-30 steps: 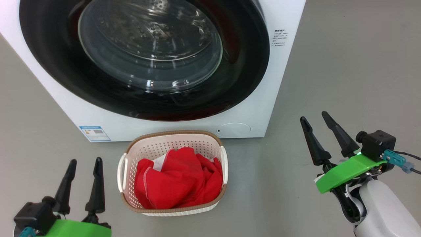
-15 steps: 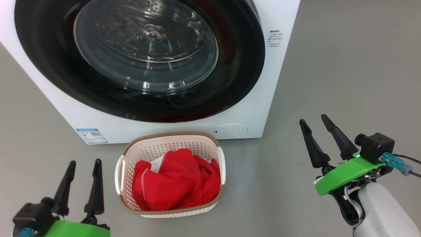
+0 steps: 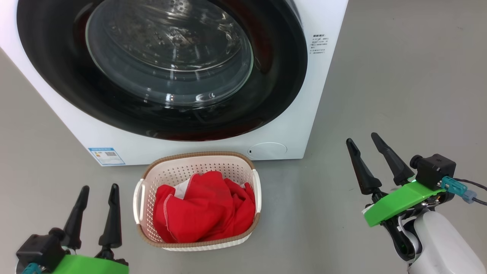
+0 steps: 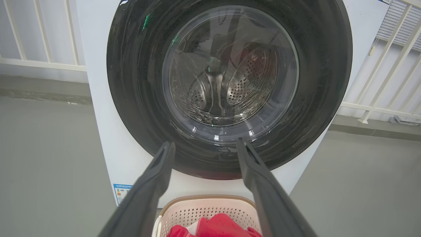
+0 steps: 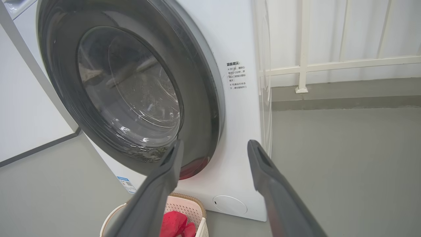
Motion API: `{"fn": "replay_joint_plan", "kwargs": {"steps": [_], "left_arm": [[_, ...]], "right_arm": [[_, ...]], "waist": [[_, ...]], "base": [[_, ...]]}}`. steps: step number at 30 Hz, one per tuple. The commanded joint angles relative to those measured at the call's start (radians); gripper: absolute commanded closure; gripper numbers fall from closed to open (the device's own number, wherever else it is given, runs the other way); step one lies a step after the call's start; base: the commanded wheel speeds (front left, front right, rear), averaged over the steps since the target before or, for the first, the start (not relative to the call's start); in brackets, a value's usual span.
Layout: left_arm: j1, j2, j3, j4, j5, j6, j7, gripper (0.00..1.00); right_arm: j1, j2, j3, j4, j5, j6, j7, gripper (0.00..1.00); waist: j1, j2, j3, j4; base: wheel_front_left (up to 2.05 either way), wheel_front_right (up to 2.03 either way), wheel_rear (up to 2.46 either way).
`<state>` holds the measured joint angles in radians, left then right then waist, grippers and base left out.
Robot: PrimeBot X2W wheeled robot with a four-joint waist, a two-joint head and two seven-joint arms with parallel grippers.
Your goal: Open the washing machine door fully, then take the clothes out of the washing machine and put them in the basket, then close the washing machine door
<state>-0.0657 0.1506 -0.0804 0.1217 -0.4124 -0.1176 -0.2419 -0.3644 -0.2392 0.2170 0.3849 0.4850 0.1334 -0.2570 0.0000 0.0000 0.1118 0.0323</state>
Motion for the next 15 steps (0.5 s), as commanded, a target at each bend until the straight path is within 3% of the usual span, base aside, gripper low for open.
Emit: {"fn": "replay_joint_plan", "kwargs": {"steps": [1,15], "left_arm": [[-0.015,0.025,0.031,-0.028,-0.008,0.008,-0.004,0.00],[-0.009,0.029,0.023,-0.029,-0.017,0.007,-0.008,0.00]], "right_arm": [[0.013,-0.002,0.021,-0.020,-0.006,-0.003,-0.005,0.00],[0.015,-0.002,0.029,-0.012,-0.004,-0.003,-0.005,0.00]], "waist": [[0.0000,0.0000,0.000,0.000],[0.0000,0.0000,-0.009,-0.005]], "base": [[0.00,0.00,0.00],[0.00,0.00,0.00]]}}
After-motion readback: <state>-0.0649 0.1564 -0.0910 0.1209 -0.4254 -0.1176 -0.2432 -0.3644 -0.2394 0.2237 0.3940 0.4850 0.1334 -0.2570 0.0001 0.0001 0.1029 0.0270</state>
